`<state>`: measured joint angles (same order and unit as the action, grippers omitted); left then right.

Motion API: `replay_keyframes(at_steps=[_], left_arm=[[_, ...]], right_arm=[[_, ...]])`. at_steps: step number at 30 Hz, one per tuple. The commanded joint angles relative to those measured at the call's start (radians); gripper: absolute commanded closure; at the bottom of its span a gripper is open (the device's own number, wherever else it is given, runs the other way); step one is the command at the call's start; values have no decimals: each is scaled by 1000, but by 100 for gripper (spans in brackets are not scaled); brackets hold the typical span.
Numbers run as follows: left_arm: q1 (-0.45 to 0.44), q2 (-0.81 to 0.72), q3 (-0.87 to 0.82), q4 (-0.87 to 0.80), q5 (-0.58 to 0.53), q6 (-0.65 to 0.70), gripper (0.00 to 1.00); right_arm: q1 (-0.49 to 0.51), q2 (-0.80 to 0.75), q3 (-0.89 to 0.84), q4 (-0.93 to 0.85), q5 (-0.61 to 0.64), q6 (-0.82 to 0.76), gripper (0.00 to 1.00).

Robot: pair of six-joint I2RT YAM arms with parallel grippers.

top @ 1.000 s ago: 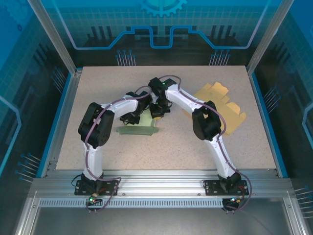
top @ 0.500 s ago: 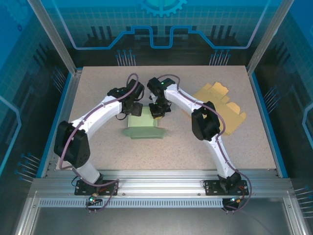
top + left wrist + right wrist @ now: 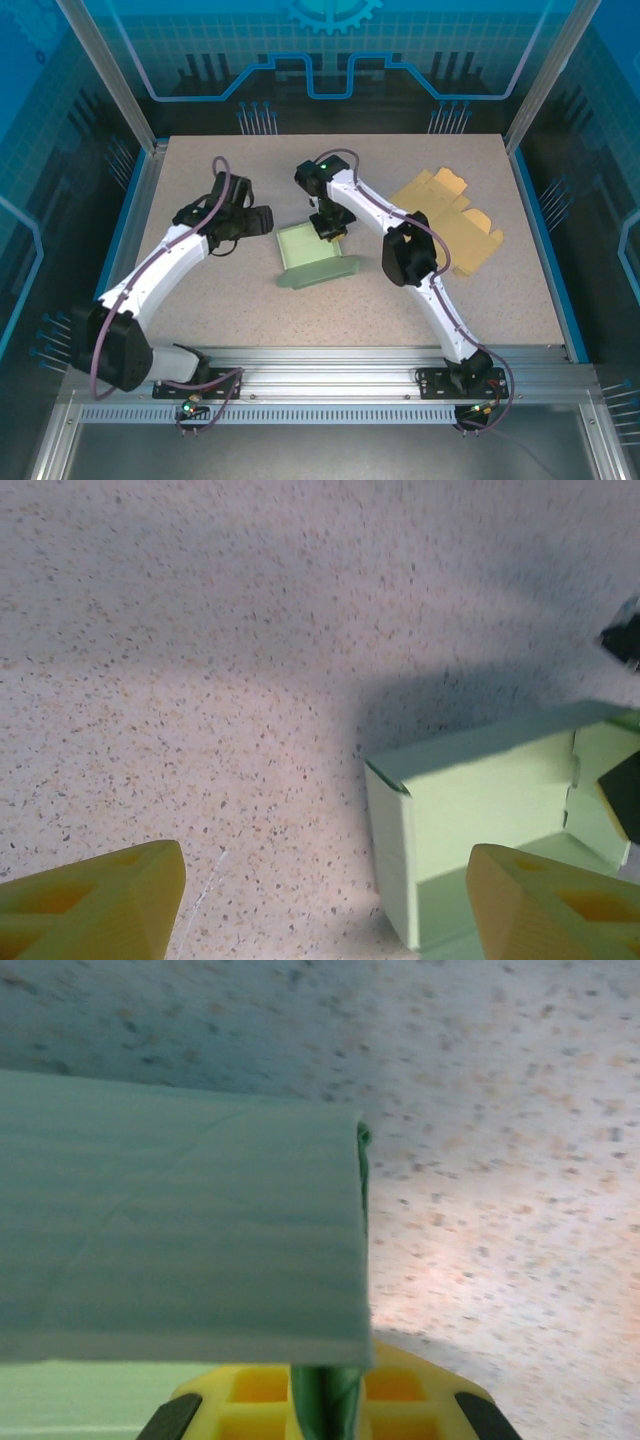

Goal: Fold the paper box

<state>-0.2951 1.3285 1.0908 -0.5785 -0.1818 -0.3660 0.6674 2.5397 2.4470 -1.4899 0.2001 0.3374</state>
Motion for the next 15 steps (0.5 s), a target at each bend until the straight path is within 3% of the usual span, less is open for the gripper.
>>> replay_keyframes(at_steps=[1, 10, 15], left_arm=[[23, -45, -31, 69, 33, -33, 24], [36, -57, -55, 81, 20, -27, 22], [37, -61, -60, 81, 1, -20, 21]], right_arm=[[23, 132, 10, -84, 227, -23, 100], [72, 249, 11, -35, 482, -64, 100], [128, 232, -45, 108, 560, -171, 100]])
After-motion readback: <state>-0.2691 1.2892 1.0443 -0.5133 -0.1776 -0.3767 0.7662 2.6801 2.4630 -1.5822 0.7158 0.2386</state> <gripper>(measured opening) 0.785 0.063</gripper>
